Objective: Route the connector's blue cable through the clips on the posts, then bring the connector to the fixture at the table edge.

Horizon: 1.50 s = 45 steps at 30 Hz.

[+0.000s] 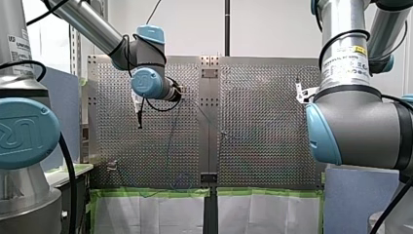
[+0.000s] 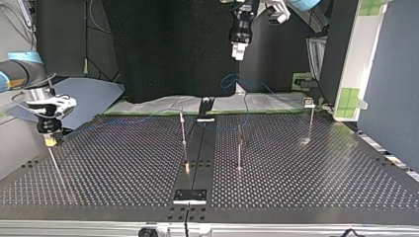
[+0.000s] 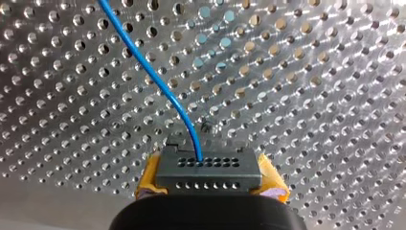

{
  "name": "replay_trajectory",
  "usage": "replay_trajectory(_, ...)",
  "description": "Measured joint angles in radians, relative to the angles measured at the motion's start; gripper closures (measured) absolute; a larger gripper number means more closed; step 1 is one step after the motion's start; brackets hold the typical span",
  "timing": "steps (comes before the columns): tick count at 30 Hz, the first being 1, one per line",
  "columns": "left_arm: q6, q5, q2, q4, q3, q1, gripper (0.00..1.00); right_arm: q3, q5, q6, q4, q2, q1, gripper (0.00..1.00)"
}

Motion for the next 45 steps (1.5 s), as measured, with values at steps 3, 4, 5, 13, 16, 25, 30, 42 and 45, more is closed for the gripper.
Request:
replay_trajectory(3, 0.0, 0.0, 0.0, 0.0, 0.0, 0.0, 0.01, -0.001, -0.009, 0.003, -0.006, 0.004, 0.0, 1.0)
replay_trajectory(4, 0.0, 0.0, 0.0, 0.0, 0.0, 0.0, 0.01, -0.001, -0.011, 0.003, -0.008, 0.005, 0.0, 1.0)
replay_trajectory(5, 0.0, 0.0, 0.0, 0.0, 0.0, 0.0, 0.01, -0.001, -0.015, 0.004, -0.009, 0.007, 0.0, 1.0)
replay_trajectory(13, 0.0, 0.0, 0.0, -0.003, 0.0, 0.0, 0.01, -0.001, -0.033, 0.007, -0.015, 0.012, -0.002, 1.0)
replay_trajectory(16, 0.0, 0.0, 0.0, -0.007, 0.0, 0.0, 0.01, 0.0, -0.041, 0.009, -0.019, 0.013, -0.004, 1.0)
replay_trajectory(25, 0.0, 0.0, 0.0, -0.011, 0.001, 0.003, 0.01, 0.0, -0.061, 0.015, -0.043, 0.016, -0.007, 1.0)
replay_trajectory(30, 0.0, 0.0, -0.001, -0.011, 0.001, 0.003, 0.01, 0.001, -0.063, 0.014, -0.061, 0.018, -0.008, 1.0)
replay_trajectory(42, 0.0, 0.0, -0.001, -0.012, 0.001, 0.004, 0.01, 0.002, -0.069, 0.011, -0.081, 0.039, -0.015, 1.0)
replay_trajectory(45, 0.0, 0.0, -0.001, -0.012, 0.002, 0.004, 0.01, 0.002, -0.07, 0.01, -0.083, 0.045, -0.016, 1.0)
